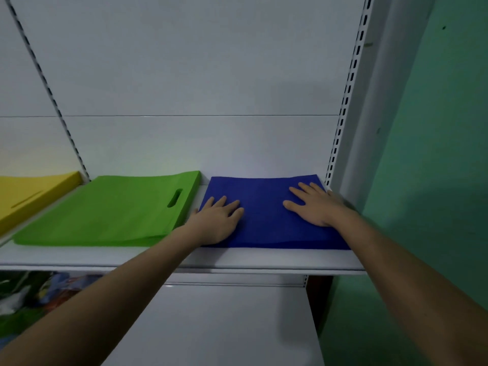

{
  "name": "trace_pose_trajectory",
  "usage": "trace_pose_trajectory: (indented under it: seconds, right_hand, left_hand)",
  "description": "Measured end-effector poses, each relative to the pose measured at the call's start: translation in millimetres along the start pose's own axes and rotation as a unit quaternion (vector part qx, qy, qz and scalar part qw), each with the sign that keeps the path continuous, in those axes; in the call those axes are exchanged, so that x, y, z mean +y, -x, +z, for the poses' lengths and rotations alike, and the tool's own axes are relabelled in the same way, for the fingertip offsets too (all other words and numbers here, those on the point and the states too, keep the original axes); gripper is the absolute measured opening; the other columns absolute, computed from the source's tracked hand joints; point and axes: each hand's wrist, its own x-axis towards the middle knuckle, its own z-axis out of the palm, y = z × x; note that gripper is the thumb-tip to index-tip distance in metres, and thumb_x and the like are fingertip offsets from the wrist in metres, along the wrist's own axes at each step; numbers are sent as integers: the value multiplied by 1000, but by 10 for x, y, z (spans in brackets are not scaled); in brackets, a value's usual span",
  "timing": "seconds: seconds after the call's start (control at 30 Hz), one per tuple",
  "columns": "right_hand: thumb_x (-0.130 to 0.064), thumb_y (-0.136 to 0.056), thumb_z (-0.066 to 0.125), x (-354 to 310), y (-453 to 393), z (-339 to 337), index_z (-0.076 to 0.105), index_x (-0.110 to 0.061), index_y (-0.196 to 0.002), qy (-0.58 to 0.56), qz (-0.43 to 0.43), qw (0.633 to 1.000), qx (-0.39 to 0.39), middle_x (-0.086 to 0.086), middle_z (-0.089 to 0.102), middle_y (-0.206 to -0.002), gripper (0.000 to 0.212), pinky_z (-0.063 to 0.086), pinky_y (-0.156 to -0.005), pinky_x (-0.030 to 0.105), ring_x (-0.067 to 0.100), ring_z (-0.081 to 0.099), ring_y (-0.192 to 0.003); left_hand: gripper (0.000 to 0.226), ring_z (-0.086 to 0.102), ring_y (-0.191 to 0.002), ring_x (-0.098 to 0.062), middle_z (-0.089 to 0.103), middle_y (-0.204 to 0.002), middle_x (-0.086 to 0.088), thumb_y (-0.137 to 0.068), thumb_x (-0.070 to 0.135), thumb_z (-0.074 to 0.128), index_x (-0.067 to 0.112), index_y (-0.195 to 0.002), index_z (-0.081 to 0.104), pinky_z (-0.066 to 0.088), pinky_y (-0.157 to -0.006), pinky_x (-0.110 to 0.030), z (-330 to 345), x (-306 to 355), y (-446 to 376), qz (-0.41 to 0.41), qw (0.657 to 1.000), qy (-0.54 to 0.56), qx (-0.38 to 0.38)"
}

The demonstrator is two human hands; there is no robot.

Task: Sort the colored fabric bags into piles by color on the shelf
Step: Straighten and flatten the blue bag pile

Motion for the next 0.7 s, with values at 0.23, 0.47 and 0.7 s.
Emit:
trace_pose_trajectory:
  seconds: [0.23, 0.47, 0.7]
  right_hand:
    - [-75, -91, 21, -8, 18, -2, 10, -37, -155, -24, -2, 1000, 18, -10, 0, -164, 75, 2, -121, 49, 15, -2, -151]
    - [-60, -98, 34, -219, 143, -183, 25, -26, -154, 35, -24, 997, 66, -3, 20, -161, 66, 9, -121, 50, 19, 17, -148]
    - [-48, -102, 33, -1345, 651, -23, 35, -21, -149, -92, -166, 973, 129, -5, 33, -156, 54, 23, -118, 40, 14, 30, -142]
  left_hand:
    - [56, -7, -152, -24, -4, -165, 1, -103, 51, 9, 38, -156, -1, 4, -121, -53, 94, 21, 213, 16, 998, -42, 44]
    - [55, -5, -152, -23, -1, -166, 1, -103, 48, 8, 37, -156, 1, 1, -122, -50, 93, 18, 241, 14, 999, -19, 47]
    - [57, -5, -152, -27, -3, -166, -2, -104, 42, 15, 32, -157, -2, 7, -121, -53, 113, -15, 230, 26, 997, -61, 48]
